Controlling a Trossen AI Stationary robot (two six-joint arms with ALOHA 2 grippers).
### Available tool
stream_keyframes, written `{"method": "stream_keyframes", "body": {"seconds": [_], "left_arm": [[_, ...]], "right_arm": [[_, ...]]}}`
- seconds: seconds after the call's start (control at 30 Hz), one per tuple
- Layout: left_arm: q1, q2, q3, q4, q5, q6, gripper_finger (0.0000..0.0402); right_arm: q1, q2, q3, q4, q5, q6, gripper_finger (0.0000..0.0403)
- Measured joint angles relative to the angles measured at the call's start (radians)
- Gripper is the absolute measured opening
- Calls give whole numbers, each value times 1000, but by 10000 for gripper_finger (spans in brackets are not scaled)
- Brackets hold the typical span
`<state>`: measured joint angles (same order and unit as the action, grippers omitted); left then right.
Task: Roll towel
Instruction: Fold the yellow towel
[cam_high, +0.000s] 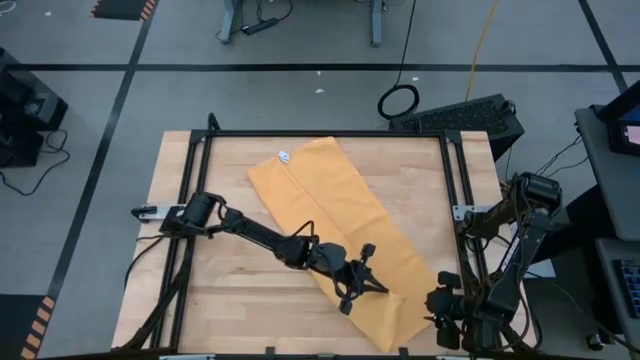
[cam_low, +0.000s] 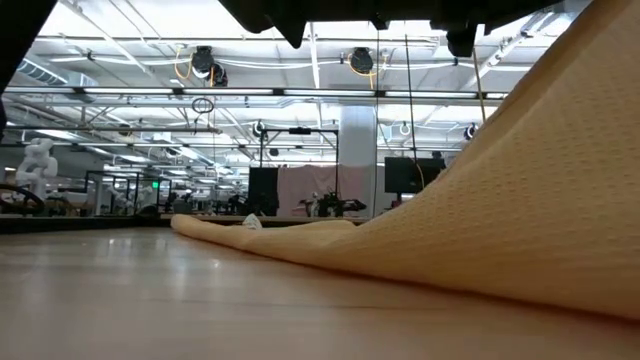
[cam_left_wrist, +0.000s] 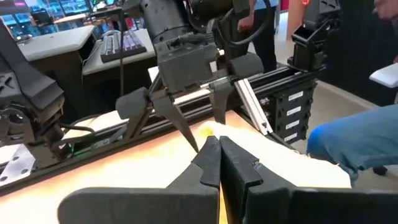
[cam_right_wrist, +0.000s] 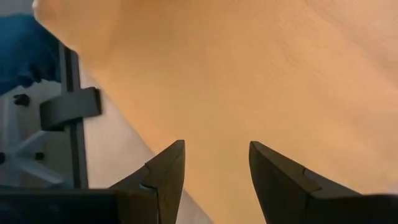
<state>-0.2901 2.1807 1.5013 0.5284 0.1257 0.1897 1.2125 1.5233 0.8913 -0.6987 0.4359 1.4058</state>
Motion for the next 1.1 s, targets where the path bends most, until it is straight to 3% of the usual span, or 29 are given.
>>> {"method": "stream_keyframes", "body": {"seconds": [0.17, 0.3, 0.53, 0.77, 1.0, 1.1], "left_arm": [[0, 0, 0, 12, -34, 0, 0], [3, 4, 0, 37, -50, 2, 0], [34, 20, 1, 110, -56, 32, 0], [70, 39, 73, -12, -29, 29, 0], [79, 40, 87, -10, -28, 28, 0], [80, 40, 86, -19, -50, 28, 0]], "right_arm": [[24, -56, 0, -75, 5, -28, 169], [35, -89, 0, -130, 97, -38, 169], [18, -34, -3, -274, 108, 46, 162], [19, 50, -69, -115, 87, 80, 91], [19, 158, -103, 5, 50, 99, 15], [17, 205, -100, 24, 68, 102, 3]]}}
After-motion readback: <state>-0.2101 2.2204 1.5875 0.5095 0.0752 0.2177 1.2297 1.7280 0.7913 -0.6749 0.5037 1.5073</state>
